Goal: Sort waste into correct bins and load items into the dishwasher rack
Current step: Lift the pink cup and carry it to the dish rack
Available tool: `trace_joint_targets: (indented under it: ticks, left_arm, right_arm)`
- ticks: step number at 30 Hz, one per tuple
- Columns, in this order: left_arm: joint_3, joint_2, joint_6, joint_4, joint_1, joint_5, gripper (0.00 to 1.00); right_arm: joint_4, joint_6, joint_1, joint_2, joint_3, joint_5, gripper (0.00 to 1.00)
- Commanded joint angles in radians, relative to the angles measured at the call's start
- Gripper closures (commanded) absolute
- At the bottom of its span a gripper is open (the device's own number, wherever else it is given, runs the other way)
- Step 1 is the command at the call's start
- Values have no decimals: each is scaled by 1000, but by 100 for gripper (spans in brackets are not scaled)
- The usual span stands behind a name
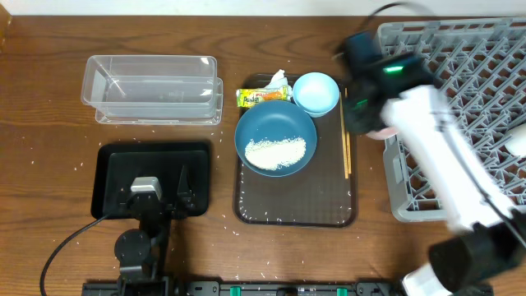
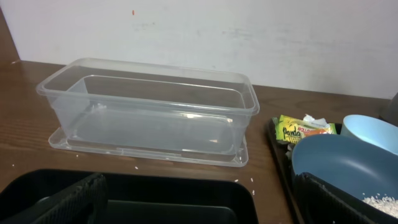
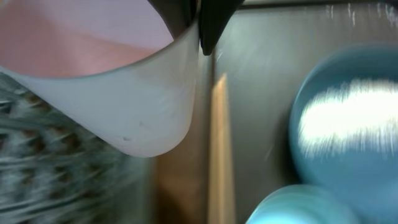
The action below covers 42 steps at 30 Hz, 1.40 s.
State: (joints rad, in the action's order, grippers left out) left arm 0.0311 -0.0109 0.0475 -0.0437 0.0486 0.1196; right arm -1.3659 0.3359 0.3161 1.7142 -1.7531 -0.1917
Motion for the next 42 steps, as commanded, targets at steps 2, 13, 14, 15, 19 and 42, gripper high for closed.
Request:
trace_joint_targets:
  ticks: [2,13,14,15,19,42]
  left_arm:
    - [-27,6,-10,-18,-4,0,2]
    - [-27,6,-10,-18,-4,0,2]
    - [-27,6,-10,-18,-4,-1,2]
    - [-27,6,-10,-18,-4,0,2]
    - [-27,6,-10,-18,-4,0,2]
    - [-27,6,-10,-18,-4,0,2]
  right_arm:
    - [82,-71,-219,-113,-28,21,99]
    - [483,-256,-824,-55,-26,519,99]
    - [515,-256,-857,-37,-26,560,99]
    - [551,-256,-896,-12,-26,606,99]
    - [628,-256,-1004,79,-26,735,99]
    - [864,-153,-1303,464,-26,1375,96]
